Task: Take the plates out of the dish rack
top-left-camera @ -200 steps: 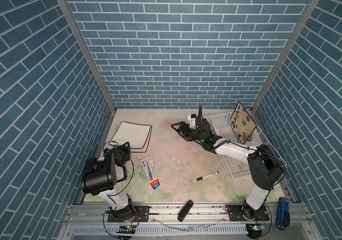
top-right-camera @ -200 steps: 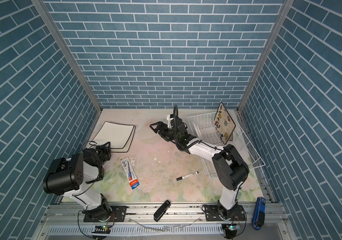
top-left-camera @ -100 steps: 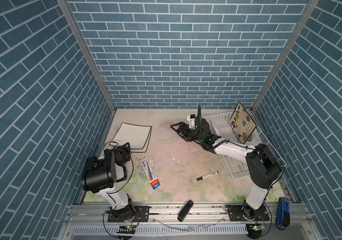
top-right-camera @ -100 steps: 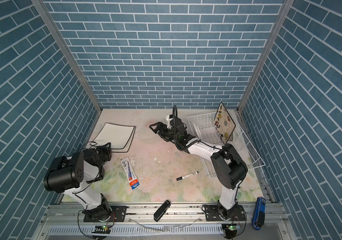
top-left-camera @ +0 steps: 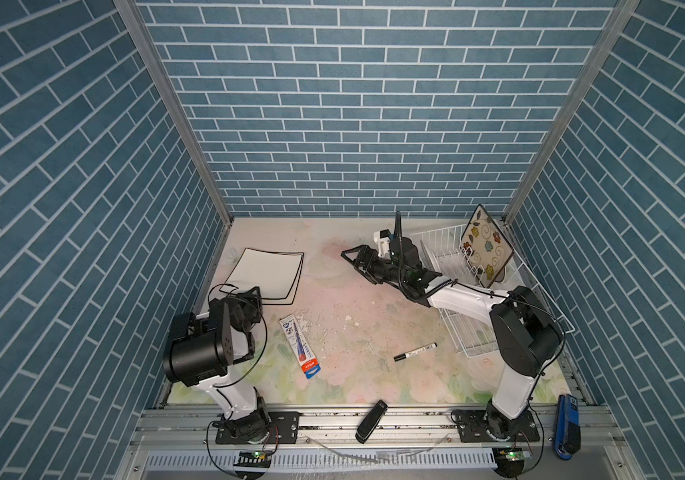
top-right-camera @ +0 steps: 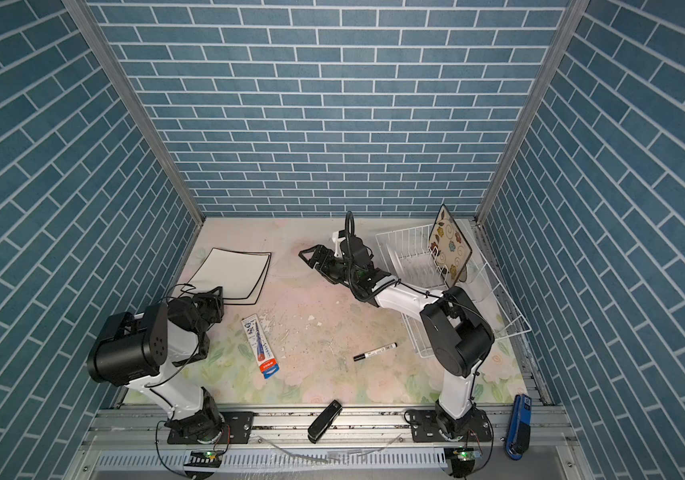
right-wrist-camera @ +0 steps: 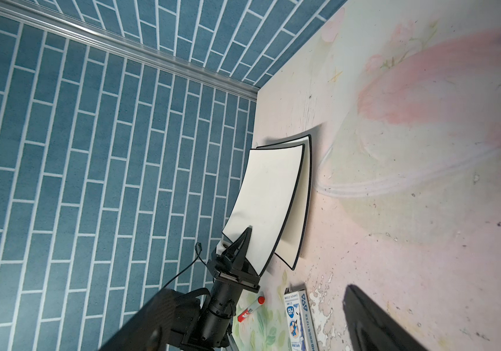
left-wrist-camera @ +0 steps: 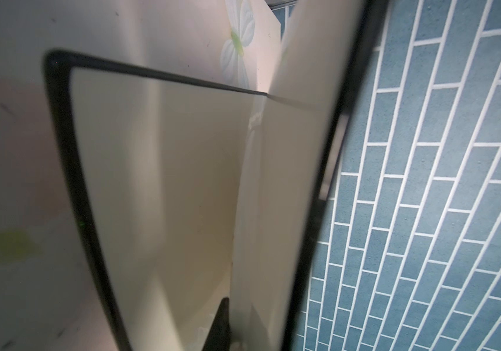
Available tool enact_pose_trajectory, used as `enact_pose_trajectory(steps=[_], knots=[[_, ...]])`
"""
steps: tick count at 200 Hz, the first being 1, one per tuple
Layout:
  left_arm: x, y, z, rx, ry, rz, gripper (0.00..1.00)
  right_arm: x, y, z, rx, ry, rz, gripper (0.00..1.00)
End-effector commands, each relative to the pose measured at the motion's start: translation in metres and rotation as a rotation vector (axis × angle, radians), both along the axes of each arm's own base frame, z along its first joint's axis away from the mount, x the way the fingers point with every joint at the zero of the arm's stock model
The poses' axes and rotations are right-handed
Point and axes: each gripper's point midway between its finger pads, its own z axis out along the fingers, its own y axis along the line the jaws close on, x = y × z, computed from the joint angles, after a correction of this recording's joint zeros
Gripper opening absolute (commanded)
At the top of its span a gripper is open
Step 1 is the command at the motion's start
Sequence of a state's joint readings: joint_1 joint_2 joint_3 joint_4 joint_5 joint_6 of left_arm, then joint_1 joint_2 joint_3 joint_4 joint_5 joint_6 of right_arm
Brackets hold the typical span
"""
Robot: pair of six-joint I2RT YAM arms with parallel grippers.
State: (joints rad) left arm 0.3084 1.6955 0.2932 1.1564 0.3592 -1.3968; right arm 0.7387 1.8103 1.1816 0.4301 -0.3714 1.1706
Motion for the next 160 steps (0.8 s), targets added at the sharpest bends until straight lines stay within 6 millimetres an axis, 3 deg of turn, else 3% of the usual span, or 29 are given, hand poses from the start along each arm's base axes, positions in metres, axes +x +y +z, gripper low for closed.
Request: enact_pose_trajectory(steps=[1, 160], knots=[[0.019, 0.007, 0.072, 0.094, -0.238, -0.004, 0.00, 0.004, 0.009, 0.021, 0.044, -0.037, 0.016, 0.88], [0.020, 0.009, 0.063, 0.086, -0.191, 0.003, 0.00, 0.005, 0.011, 0.020, 0.048, -0.036, 0.018, 0.88]])
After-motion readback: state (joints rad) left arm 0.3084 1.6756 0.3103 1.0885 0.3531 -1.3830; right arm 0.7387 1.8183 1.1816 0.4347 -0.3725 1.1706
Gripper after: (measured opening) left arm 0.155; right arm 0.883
